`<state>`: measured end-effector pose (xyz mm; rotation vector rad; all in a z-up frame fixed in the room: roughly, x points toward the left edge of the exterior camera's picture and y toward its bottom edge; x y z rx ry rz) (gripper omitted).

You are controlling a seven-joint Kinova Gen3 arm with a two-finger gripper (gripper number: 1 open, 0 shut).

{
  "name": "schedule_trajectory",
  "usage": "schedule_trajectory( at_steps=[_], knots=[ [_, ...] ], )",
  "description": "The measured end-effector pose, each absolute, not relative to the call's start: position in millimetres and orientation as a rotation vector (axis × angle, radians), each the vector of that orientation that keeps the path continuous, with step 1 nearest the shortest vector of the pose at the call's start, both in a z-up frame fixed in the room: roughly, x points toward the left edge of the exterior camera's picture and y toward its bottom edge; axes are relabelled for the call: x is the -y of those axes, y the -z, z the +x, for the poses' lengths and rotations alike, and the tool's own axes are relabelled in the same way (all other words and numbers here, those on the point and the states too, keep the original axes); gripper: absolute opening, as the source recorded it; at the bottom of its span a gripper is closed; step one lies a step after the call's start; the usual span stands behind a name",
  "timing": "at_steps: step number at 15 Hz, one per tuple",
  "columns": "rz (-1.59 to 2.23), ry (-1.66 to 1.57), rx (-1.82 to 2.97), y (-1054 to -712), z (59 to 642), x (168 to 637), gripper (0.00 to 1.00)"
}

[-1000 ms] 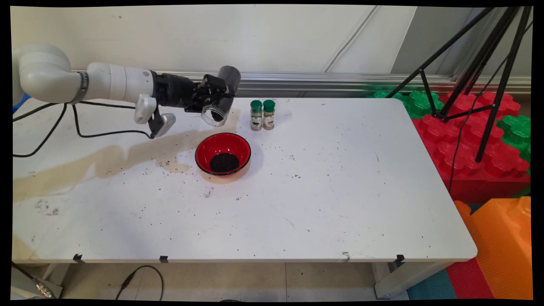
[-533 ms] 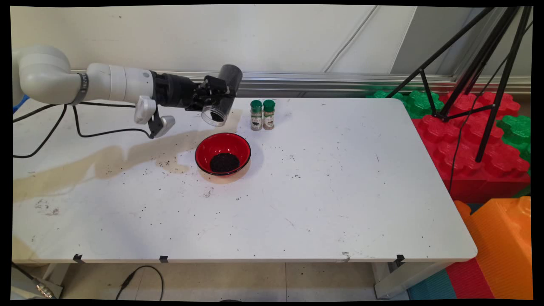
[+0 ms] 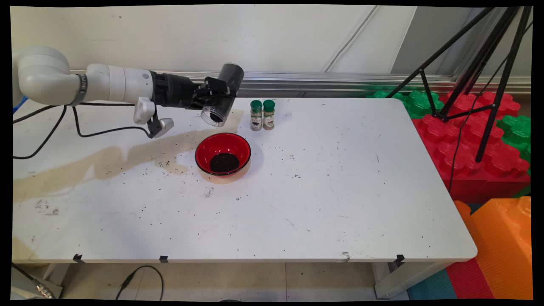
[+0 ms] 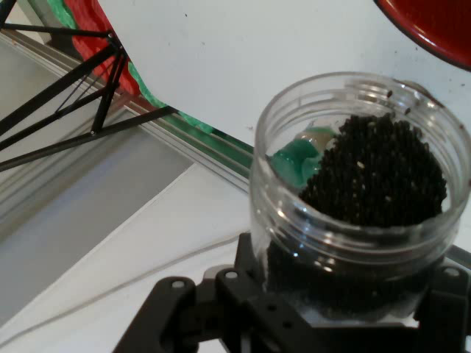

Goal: Pour the black seasoning powder in the red bowl

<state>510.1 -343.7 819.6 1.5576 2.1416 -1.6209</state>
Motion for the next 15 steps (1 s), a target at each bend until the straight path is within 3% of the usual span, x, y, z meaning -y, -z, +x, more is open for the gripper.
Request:
schedule_trajectory(
  at_steps=[15],
  knots=[
    [1.628, 1.635, -2.037, -821.3, 506.1, 337.7, 0.0]
  ],
)
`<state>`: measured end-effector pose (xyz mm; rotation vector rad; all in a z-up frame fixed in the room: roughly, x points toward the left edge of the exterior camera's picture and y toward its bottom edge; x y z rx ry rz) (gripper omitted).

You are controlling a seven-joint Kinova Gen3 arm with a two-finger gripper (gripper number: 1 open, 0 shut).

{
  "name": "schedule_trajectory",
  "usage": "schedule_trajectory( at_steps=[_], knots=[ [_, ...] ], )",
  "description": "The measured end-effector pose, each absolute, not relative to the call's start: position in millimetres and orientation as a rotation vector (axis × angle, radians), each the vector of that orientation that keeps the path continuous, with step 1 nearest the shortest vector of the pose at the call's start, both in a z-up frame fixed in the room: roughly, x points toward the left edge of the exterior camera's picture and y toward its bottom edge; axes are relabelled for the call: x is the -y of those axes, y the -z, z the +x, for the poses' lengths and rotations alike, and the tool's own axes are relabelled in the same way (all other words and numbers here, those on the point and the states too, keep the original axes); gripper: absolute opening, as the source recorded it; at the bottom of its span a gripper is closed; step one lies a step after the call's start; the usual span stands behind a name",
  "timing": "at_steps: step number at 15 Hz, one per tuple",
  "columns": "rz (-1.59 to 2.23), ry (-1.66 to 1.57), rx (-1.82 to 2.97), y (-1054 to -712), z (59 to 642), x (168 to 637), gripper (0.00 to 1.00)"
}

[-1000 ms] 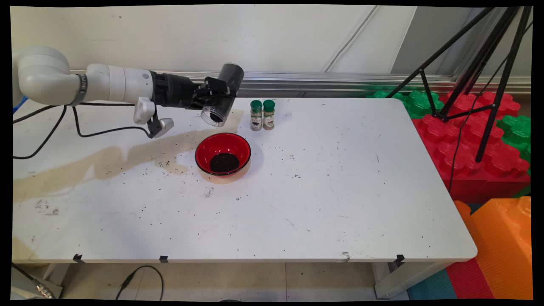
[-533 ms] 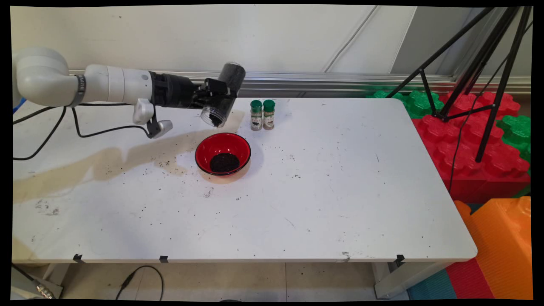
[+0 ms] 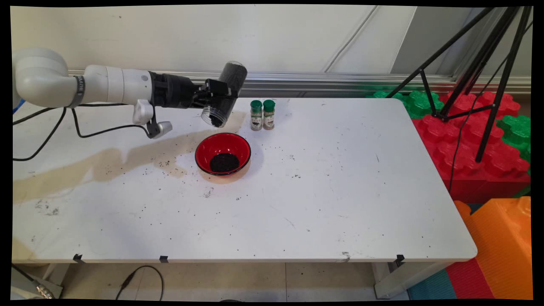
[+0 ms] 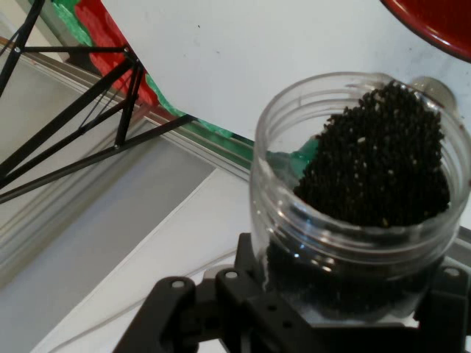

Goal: Pour the black seasoning powder in the red bowl

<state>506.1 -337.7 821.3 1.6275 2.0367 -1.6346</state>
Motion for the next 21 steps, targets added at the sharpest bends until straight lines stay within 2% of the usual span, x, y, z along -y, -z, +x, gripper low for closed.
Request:
schedule_trajectory(
  at_steps=[21],
  knots=[
    [1.724, 1.649, -1.878, -823.5, 500.8, 329.9, 0.0]
  ],
)
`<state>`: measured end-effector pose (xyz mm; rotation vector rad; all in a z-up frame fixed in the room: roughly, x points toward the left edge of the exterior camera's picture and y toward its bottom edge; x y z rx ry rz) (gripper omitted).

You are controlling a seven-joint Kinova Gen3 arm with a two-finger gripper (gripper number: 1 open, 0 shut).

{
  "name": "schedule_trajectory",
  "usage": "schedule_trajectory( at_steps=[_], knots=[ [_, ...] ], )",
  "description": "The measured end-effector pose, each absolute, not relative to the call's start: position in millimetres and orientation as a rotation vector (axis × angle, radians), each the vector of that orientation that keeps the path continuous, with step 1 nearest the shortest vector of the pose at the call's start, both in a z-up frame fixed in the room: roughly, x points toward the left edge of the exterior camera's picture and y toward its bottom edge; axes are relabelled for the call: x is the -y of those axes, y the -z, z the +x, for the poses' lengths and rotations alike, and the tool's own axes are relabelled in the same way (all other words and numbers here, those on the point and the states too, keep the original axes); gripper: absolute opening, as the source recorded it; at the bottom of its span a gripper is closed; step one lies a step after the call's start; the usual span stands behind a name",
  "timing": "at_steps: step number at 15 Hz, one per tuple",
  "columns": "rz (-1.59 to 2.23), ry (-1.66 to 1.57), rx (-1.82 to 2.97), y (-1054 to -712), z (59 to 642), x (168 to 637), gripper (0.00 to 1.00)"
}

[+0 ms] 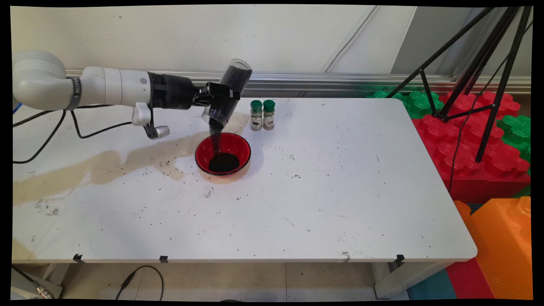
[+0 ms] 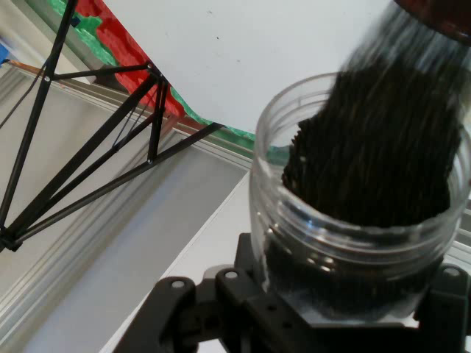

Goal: Pour the black seasoning powder in the red bowl

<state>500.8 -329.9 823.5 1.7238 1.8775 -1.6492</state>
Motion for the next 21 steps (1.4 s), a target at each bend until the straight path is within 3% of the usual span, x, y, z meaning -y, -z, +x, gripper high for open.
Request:
schedule_trajectory(
  at_steps=[21],
  knots=[
    [1.751, 1.641, -1.837, -821.4, 501.4, 325.6, 0.0]
  ],
)
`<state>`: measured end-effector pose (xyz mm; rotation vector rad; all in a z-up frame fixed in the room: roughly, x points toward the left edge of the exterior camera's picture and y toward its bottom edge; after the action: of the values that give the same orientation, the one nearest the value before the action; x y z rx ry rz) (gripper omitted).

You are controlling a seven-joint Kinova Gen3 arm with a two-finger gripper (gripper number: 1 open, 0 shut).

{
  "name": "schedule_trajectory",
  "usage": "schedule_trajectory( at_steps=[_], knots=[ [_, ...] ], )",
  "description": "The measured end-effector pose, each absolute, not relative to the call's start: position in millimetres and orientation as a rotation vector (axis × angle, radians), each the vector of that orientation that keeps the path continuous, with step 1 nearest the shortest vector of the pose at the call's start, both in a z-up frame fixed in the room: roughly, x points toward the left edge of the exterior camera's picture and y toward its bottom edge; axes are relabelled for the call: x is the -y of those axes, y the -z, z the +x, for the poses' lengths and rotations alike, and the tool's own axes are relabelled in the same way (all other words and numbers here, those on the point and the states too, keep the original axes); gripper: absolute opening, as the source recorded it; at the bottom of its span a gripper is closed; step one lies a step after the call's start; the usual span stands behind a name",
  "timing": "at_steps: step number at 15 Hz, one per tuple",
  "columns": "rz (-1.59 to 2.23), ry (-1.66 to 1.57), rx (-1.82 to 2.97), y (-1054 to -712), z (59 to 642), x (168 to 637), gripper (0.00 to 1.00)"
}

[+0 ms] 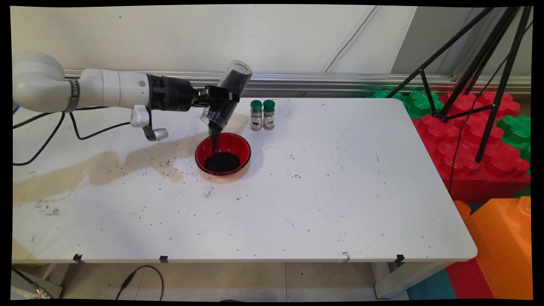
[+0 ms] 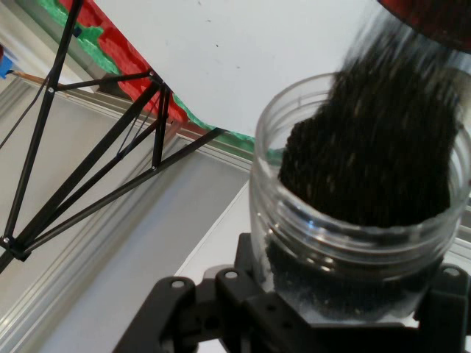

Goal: Pour the black seasoning powder in the red bowl

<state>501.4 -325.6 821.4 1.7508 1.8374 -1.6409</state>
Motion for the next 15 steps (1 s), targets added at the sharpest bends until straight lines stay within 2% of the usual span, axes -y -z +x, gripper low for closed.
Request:
schedule_trajectory(
  at_steps=[15],
  knots=[
    [1.77, 1.633, -1.811, -818.4, 500.6, 327.0, 0.0]
  ],
)
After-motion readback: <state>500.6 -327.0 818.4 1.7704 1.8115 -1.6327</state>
